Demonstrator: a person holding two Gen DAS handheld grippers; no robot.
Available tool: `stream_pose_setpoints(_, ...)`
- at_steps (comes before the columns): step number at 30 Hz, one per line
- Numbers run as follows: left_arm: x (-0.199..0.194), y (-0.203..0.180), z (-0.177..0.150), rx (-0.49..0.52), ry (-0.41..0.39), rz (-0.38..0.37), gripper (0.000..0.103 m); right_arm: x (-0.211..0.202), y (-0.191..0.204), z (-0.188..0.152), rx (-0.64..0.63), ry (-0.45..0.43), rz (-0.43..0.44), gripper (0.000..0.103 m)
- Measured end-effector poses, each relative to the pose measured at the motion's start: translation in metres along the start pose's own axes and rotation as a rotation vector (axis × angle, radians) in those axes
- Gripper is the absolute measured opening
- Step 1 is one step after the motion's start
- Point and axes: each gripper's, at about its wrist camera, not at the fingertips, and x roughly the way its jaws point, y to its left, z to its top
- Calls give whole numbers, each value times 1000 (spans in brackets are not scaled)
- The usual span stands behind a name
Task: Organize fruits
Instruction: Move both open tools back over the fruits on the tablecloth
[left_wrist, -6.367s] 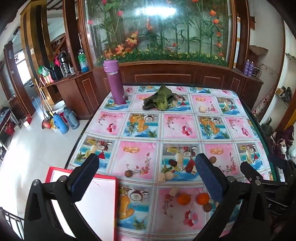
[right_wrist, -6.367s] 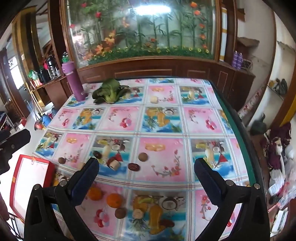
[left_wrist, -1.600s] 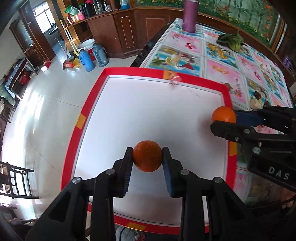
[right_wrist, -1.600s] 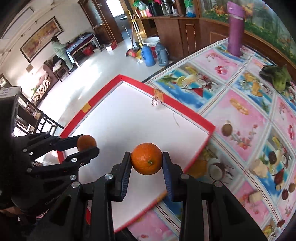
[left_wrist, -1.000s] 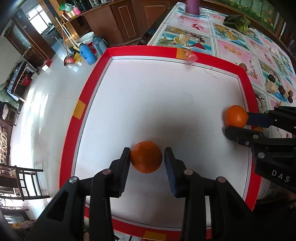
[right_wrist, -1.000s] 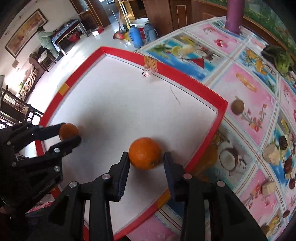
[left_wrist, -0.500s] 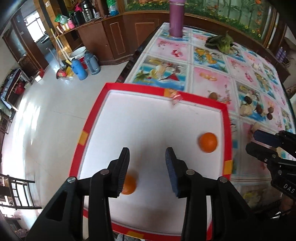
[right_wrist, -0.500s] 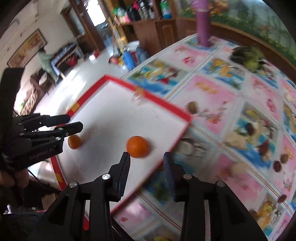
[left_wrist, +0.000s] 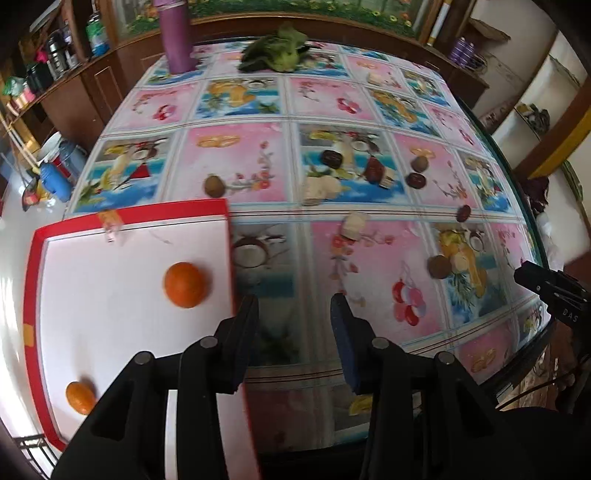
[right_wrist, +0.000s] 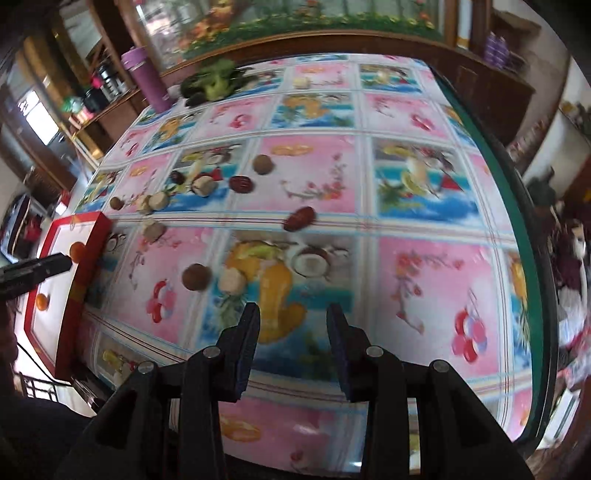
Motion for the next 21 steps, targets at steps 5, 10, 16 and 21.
stream_pose_setpoints(5, 15, -45, 10, 97, 24, -34, 42, -2, -14, -6, 44, 8, 19, 37)
stream_pose_setpoints(10, 27, -77, 16, 167, 37, -36, 68, 4, -18, -10, 55, 30, 51, 37)
stream_pose_setpoints(16, 38, -99, 22, 226, 56, -26, 68, 16, -12, -8, 46, 57, 110, 37)
stream_pose_setpoints(21, 47, -98, 25, 208, 93, -22, 68, 29, 9, 10, -1, 51, 160, 37)
